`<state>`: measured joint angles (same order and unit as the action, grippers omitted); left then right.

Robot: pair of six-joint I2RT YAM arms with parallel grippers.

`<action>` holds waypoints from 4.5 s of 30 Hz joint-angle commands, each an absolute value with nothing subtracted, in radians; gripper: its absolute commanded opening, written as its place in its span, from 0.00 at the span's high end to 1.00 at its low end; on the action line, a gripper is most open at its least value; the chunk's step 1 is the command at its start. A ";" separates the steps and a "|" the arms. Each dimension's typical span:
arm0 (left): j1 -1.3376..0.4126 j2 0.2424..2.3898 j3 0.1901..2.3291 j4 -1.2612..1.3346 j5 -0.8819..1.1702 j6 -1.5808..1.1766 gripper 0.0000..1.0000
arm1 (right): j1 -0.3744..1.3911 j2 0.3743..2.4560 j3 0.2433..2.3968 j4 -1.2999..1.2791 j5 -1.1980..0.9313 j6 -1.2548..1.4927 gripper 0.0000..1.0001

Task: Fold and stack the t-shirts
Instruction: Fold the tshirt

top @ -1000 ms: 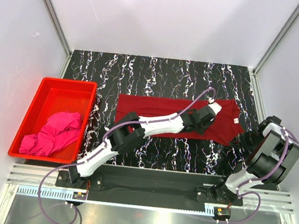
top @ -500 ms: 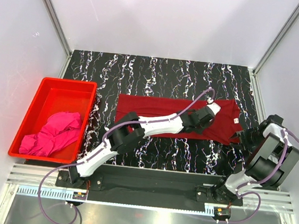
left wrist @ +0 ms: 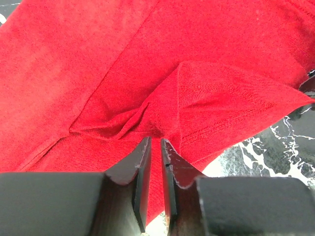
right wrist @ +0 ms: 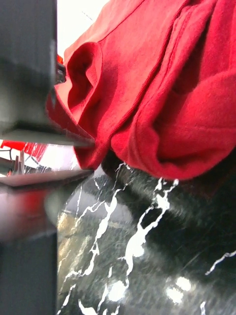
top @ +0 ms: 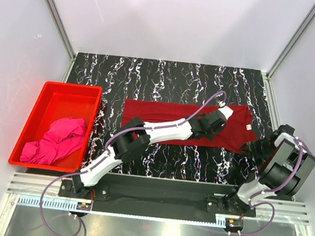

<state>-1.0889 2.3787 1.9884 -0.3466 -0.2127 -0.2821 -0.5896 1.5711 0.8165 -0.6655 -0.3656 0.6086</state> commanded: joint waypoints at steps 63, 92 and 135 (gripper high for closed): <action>-1.104 2.364 1.991 -0.219 -0.330 -0.252 1.00 | -0.594 1.578 0.899 -0.675 -0.354 0.586 1.00; -0.985 2.324 2.034 -0.328 -0.197 -0.284 0.90 | -0.563 1.763 1.207 -0.753 -0.371 0.537 1.00; -0.876 2.301 2.103 -0.424 -0.215 -0.360 0.40 | -0.431 2.080 1.761 -0.873 -0.436 0.457 0.58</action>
<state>-0.8864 2.4626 2.1509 -0.4370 -0.1692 -0.3489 -0.4450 2.1799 1.7725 -0.8326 -0.4095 0.4965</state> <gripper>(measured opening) 0.579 0.410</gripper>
